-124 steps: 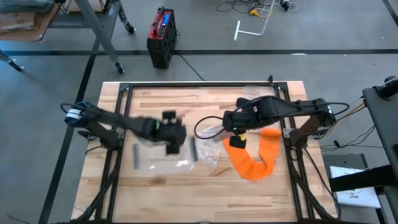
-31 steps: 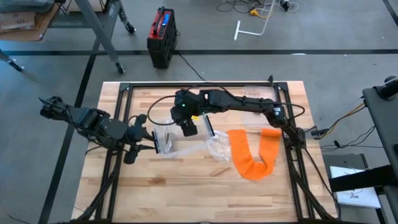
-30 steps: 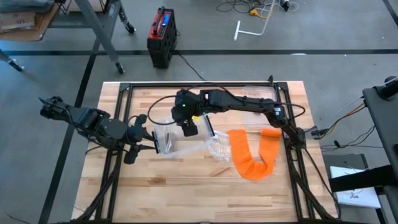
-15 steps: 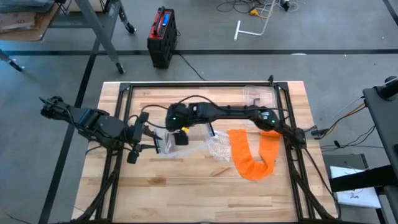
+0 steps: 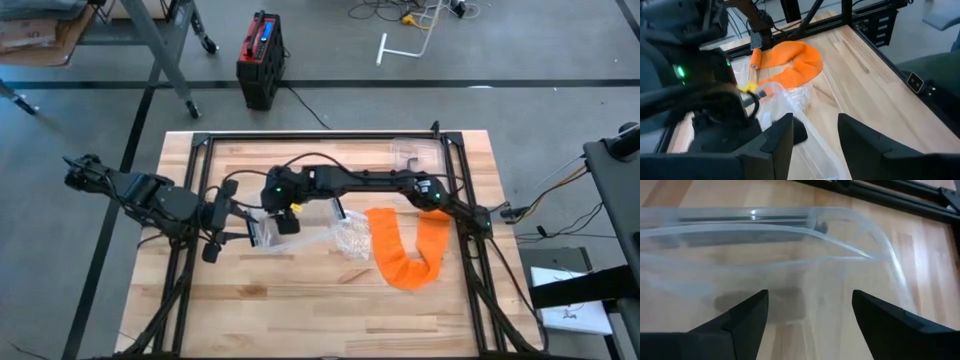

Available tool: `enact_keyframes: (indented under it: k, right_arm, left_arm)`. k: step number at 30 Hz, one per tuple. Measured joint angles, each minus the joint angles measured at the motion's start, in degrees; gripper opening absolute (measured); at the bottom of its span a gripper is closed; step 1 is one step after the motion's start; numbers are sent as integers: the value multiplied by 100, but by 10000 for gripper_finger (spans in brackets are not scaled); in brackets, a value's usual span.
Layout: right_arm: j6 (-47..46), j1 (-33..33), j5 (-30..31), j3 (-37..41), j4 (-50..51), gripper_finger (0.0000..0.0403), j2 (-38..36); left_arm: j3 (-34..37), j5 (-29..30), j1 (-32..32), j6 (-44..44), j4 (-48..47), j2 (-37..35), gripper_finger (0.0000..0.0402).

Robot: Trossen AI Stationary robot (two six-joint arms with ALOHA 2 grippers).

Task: Roll bandage
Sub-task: Move the transparent bin to the top corner of the table

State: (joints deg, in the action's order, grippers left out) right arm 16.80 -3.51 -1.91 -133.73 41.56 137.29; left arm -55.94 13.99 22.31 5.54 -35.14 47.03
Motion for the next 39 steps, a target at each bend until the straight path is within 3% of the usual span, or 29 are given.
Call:
enact_keyframes:
  k: [11,20,22,27,39]
  right_arm:
    - [-267,205,53,0,1436,312,-1011]
    - [-568,1211,49,102,1969,287,-1075]
    - [-636,1430,223,256,1878,282,-1073]
    - [-1035,1706,1354,656,1852,269,-1073]
    - [-1061,1435,1714,824,1712,250,-973]
  left_arm:
    - [-10,72,0,-54,113,-52,134]
    - [-15,68,-2,-208,149,-29,117]
    - [-15,66,-2,-301,125,-29,117]
    - [-15,60,-2,-531,109,-24,123]
    - [-15,49,-2,-314,72,-24,141]
